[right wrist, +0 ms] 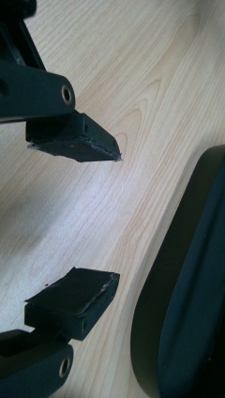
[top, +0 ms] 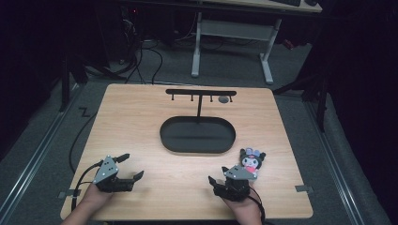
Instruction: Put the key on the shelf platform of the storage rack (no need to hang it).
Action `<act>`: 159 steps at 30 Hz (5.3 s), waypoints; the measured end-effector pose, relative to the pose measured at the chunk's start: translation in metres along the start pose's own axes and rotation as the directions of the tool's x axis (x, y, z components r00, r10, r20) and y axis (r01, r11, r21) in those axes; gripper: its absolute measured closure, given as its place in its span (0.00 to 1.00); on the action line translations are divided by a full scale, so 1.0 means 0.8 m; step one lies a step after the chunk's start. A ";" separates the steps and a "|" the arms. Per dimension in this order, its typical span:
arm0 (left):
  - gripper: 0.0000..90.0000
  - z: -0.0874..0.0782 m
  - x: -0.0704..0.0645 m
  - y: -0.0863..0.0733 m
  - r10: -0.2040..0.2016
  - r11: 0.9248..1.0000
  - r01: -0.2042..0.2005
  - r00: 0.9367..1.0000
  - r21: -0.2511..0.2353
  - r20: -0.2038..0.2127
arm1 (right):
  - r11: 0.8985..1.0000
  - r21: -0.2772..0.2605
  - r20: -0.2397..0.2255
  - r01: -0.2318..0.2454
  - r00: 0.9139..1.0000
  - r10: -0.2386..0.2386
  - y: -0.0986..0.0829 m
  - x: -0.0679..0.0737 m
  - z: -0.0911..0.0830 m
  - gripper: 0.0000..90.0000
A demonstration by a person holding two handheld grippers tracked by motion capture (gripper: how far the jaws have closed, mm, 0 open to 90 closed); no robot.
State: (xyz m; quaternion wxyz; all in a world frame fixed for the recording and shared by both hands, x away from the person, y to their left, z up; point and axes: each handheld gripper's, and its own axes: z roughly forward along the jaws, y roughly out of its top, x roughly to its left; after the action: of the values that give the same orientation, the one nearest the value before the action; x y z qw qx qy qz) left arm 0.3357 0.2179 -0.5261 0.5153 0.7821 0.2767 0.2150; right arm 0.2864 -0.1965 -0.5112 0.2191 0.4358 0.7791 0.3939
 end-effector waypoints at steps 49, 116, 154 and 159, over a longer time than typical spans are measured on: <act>0.17 -0.001 0.000 0.000 0.007 1.000 -0.007 1.000 -0.003 0.015 | 0.993 0.024 0.175 -0.113 0.979 0.107 -0.020 -0.029 -0.038 1.00; 0.17 0.000 0.001 0.000 0.000 1.000 0.000 1.000 0.006 0.021 | 0.942 0.330 0.094 -0.061 0.995 0.032 0.040 -0.021 0.007 0.38; 0.17 0.001 0.001 0.000 -0.002 1.000 0.001 1.000 0.006 0.023 | 0.824 0.566 0.040 0.010 0.998 -0.039 0.063 -0.021 0.000 0.10; 0.17 0.000 0.000 0.000 0.015 1.000 -0.015 0.999 0.002 0.029 | 0.790 0.613 0.044 0.021 0.997 -0.061 0.070 -0.025 -0.004 0.06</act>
State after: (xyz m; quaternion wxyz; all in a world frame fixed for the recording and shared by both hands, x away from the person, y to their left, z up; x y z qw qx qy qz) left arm 0.3355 0.2180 -0.5260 0.5166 0.7879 0.2634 0.2073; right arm 0.3231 -0.1977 -0.4642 0.0986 0.4780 0.8668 0.1025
